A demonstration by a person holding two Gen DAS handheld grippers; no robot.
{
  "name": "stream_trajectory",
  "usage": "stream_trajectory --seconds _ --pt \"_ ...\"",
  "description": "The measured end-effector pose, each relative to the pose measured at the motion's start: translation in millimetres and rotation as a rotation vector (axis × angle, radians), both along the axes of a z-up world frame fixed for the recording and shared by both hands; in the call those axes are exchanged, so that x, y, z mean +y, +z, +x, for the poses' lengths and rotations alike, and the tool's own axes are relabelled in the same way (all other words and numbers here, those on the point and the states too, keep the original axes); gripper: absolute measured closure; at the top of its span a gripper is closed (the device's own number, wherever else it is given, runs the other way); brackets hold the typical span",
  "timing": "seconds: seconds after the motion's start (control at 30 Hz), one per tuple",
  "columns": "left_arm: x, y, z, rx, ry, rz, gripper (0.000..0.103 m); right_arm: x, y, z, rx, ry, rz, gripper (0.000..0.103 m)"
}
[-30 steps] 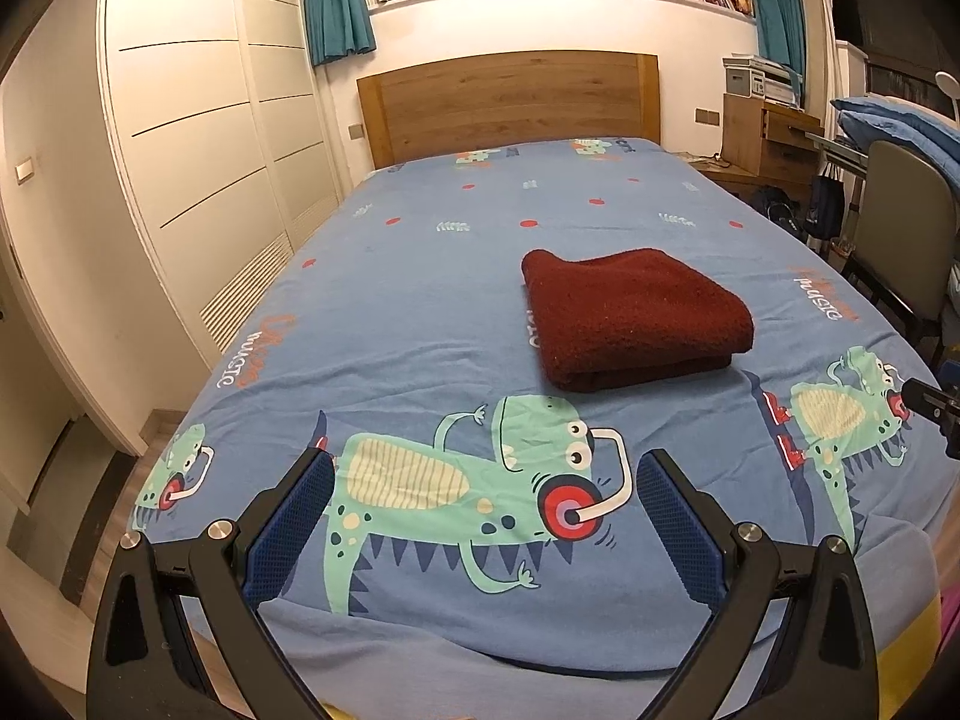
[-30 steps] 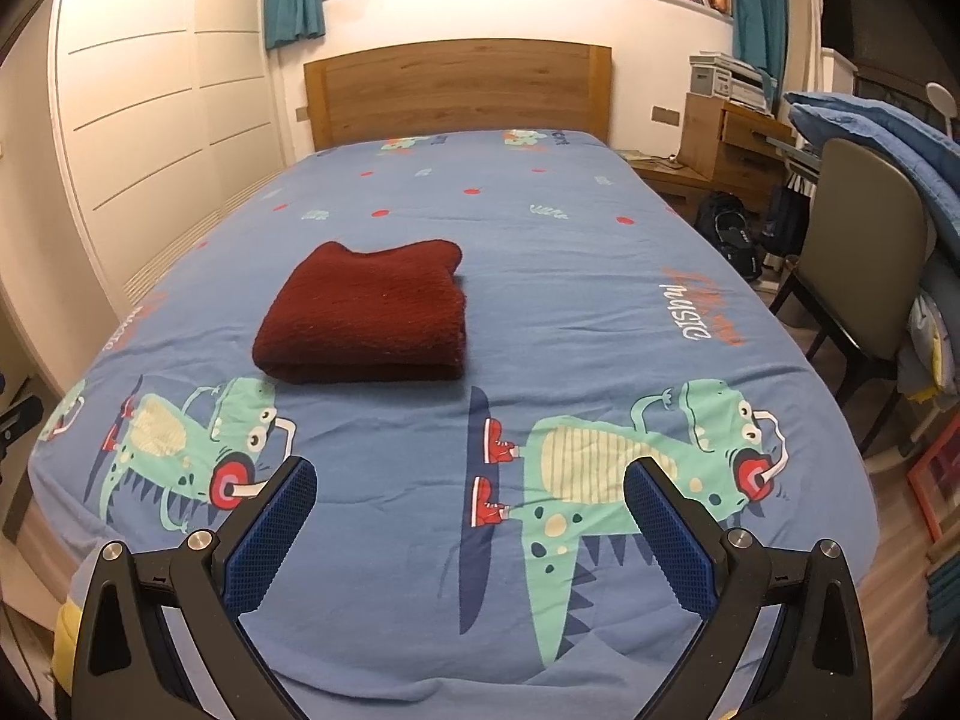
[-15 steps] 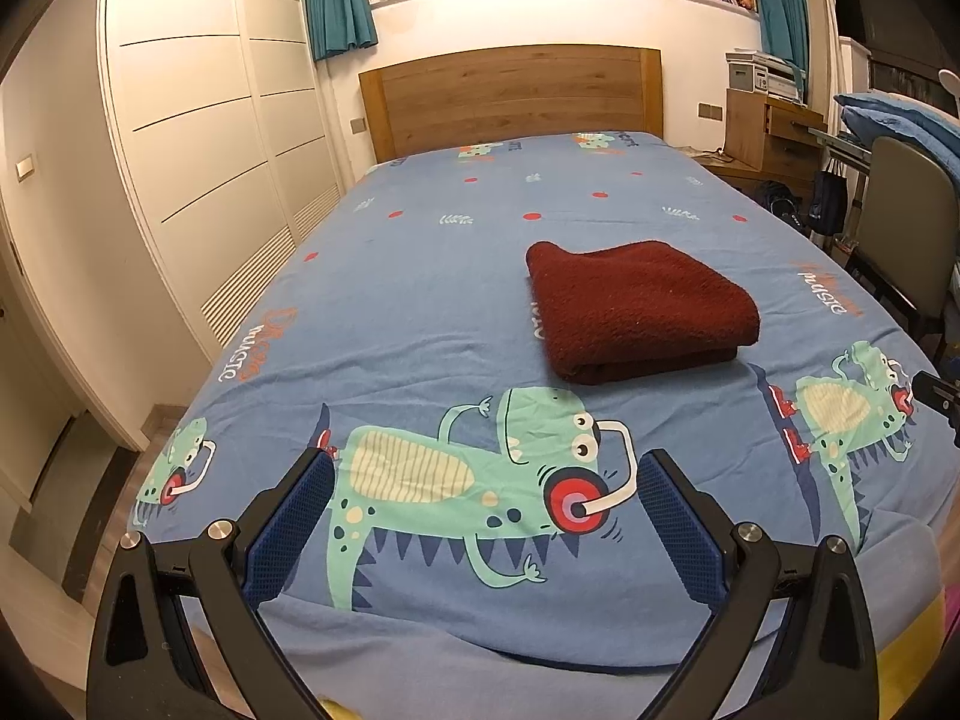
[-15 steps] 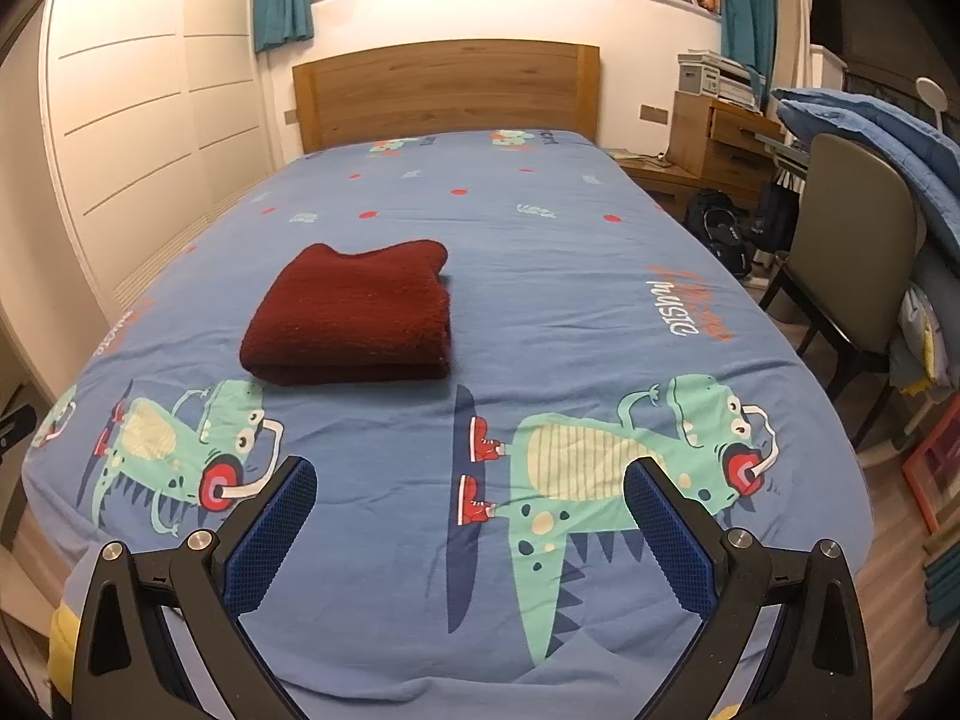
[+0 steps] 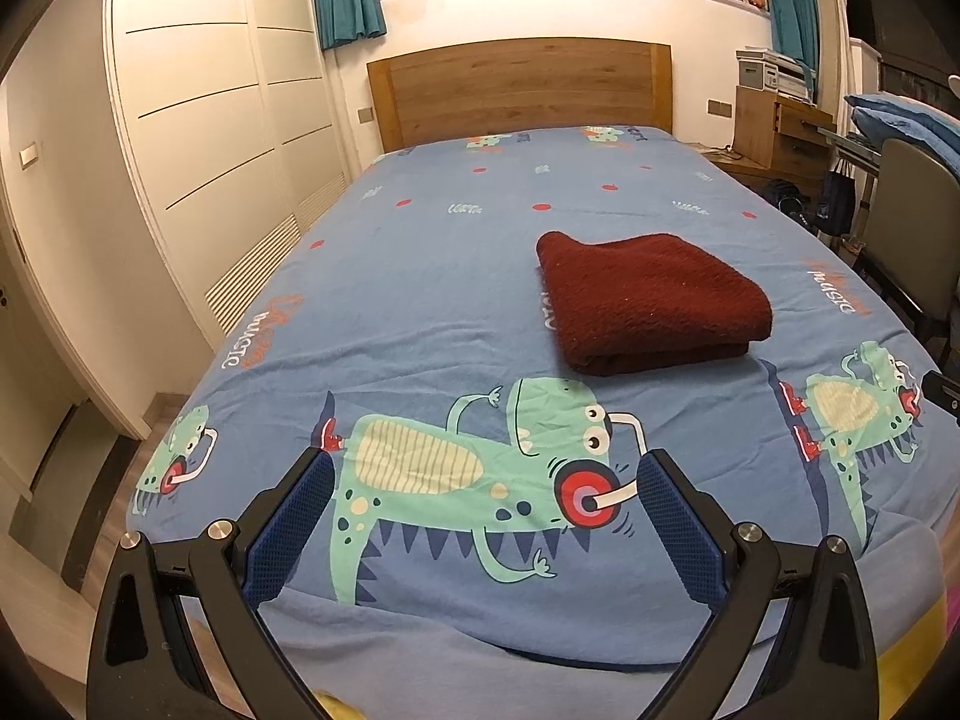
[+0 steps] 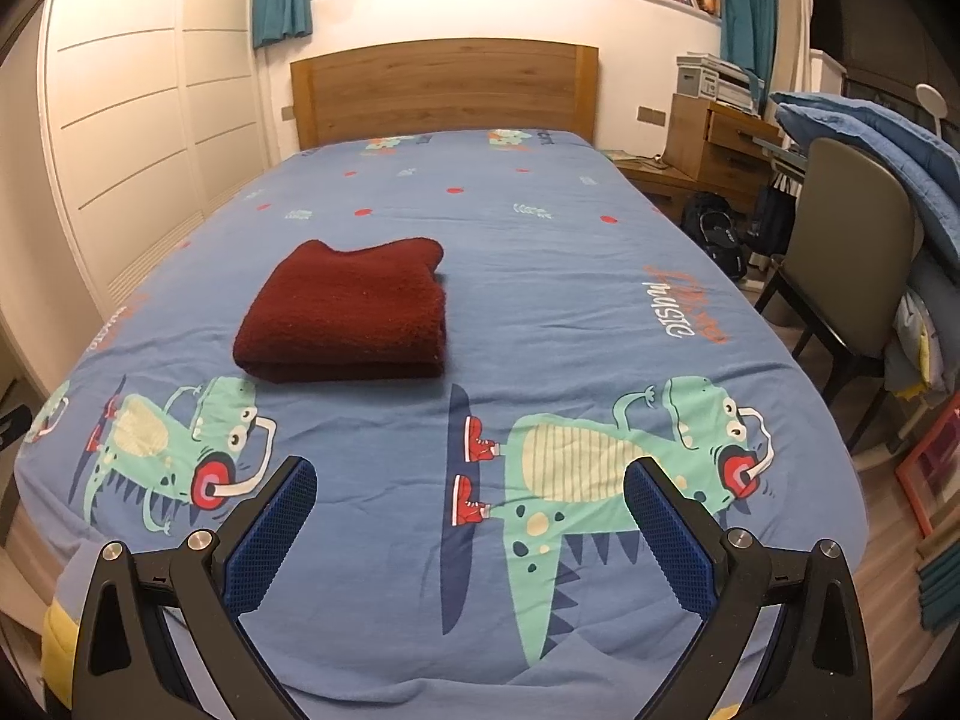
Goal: Fold small clothes
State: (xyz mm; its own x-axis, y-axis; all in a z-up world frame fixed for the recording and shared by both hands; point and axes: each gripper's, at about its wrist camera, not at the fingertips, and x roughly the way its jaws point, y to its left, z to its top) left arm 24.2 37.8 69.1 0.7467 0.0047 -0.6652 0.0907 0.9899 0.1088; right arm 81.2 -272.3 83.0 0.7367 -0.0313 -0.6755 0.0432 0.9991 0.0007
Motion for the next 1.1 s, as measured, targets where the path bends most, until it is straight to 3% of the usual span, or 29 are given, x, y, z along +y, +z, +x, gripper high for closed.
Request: stream_trajectory --seconds 1.1 --pt "-0.3 -7.5 -2.0 0.023 0.007 0.017 0.003 2.4 -2.1 0.4 0.004 -0.012 -0.010 0.000"
